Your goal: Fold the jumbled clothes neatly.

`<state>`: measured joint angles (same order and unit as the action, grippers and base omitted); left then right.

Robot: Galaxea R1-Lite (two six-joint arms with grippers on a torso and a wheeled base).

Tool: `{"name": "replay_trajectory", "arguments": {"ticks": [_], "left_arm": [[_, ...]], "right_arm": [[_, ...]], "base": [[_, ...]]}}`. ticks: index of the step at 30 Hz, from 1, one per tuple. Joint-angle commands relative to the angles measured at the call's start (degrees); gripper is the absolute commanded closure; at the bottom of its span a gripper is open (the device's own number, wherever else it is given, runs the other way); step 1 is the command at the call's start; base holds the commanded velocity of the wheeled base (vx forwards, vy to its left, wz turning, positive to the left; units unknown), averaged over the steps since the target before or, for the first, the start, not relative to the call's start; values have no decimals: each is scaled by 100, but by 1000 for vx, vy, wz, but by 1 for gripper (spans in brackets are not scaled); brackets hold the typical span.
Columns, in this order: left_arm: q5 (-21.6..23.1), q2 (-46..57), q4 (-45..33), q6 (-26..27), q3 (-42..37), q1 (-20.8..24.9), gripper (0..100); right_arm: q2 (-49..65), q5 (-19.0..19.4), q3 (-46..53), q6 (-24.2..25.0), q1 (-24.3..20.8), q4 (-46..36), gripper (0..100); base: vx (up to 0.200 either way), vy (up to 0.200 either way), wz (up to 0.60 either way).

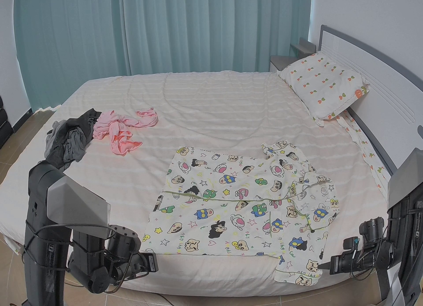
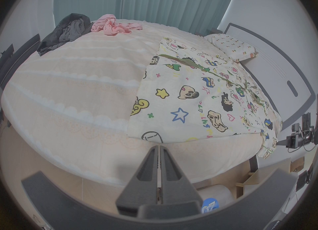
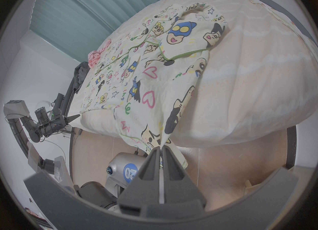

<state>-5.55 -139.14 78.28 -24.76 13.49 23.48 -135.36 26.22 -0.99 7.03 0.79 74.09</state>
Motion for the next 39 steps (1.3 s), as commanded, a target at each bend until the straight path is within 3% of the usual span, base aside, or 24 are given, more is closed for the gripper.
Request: {"name": "replay_trajectory", "arguments": {"ticks": [1,9,11,16,17,18,19,22,27,35,39], "left_arm": [[-8,10,3,15,13,-19,100],[177,502,3,-38,-145,-370,100],[704,766,3,-47,-277,-713,100],[1539,1030,-102,-29,-453,-1249,100],[1574,1003,-111,-3,-479,-1284,100],[1583,898,-111,-3,-453,-1328,100],[1583,863,-102,-3,-444,-1346,0],[1688,696,-67,76,-207,-1618,0],[2436,379,-304,402,496,-1838,0],[2418,230,-1271,806,1296,-1539,0],[2321,142,-1315,973,1401,-1311,0]], "right_arm": [[212,23,99,-35,-9,17,100],[142,23,99,-35,-18,17,100],[19,15,99,-44,-18,176,100],[-236,-29,99,-35,-27,492,100],[-254,-29,99,-35,-27,527,0],[-262,-29,99,-35,-35,536,0],[-262,-29,99,-35,-35,536,0],[-271,-29,99,-35,-44,536,0],[-271,-29,99,-27,-44,536,0],[-280,-21,99,-18,-44,536,0],[-289,-21,99,-18,-44,536,0]], "base": [[0,0,0],[0,0,0],[0,0,0],[0,0,0],[0,0,0],[0,0,0],[0,0,0],[0,0,0],[0,0,0],[0,0,0],[0,0,0]]}}
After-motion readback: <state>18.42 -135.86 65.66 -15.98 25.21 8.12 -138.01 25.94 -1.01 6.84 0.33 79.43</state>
